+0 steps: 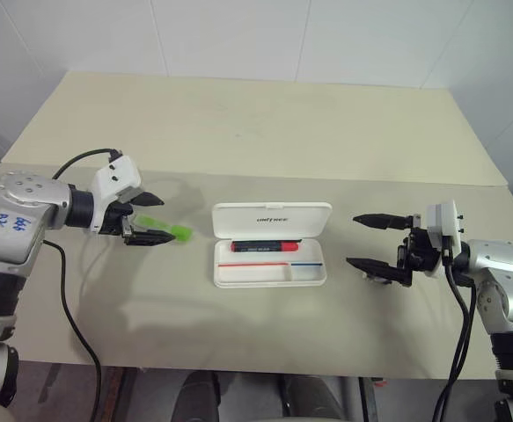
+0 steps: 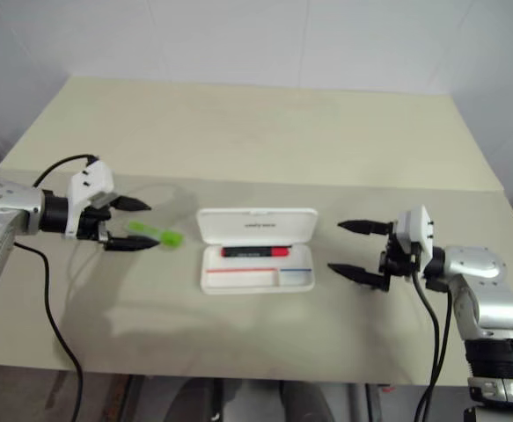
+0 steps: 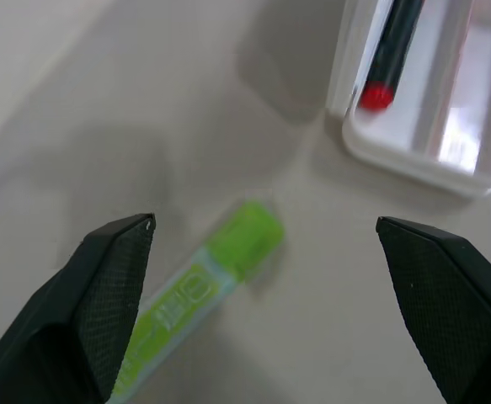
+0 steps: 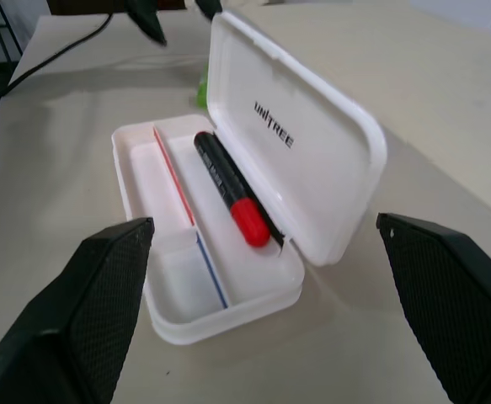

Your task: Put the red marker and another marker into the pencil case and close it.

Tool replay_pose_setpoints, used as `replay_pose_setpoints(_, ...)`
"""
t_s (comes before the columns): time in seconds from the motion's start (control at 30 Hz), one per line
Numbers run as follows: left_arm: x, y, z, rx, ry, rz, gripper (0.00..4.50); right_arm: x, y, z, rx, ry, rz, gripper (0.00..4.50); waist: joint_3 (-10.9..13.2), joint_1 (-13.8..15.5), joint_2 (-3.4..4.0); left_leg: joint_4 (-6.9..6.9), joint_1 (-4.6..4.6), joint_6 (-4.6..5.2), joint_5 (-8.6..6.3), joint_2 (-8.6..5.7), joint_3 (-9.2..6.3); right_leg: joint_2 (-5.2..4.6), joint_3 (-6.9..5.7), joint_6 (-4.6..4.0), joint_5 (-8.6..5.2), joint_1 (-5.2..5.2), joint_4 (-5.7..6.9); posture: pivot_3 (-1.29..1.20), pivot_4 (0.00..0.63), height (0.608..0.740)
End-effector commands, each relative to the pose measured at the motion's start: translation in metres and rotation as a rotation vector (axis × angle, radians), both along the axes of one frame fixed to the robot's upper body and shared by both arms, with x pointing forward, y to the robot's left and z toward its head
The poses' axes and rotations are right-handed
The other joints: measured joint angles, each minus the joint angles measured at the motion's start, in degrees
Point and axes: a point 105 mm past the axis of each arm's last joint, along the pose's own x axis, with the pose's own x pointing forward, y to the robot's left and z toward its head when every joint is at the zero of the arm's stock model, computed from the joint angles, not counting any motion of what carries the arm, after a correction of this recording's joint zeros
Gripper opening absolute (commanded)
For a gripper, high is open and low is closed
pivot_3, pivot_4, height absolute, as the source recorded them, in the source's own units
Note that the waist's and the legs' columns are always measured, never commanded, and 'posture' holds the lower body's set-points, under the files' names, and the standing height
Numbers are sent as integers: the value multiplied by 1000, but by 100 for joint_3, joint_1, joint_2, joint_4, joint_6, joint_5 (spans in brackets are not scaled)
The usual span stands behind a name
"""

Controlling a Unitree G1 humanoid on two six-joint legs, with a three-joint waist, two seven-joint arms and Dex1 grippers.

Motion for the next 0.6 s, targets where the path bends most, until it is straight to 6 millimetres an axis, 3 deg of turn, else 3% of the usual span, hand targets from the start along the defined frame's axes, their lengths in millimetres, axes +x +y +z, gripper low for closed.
replay_pose_setpoints(0.03,13,7,0,67,-11,-39,4472,-2,-1,5,-1,-30,10,4500,0,19,0,-2,-5,0,0,1,1,2,0,-1,-1,-8,4,0,150,740)
replay_pose_setpoints(0.23,33,10,-13,131,37,-79,4472,-10,-5,7,17,-20,14,4500,0,83,0,3,-26,0,0,2,16,3,5,-5,-13,-53,46,0,150,740)
replay_pose_setpoints(0.6,43,9,-29,225,129,-139,4472,-18,-13,6,13,-19,-3,4500,0,66,-1,34,-22,3,3,2,19,6,14,-5,-15,-56,96,0,150,740)
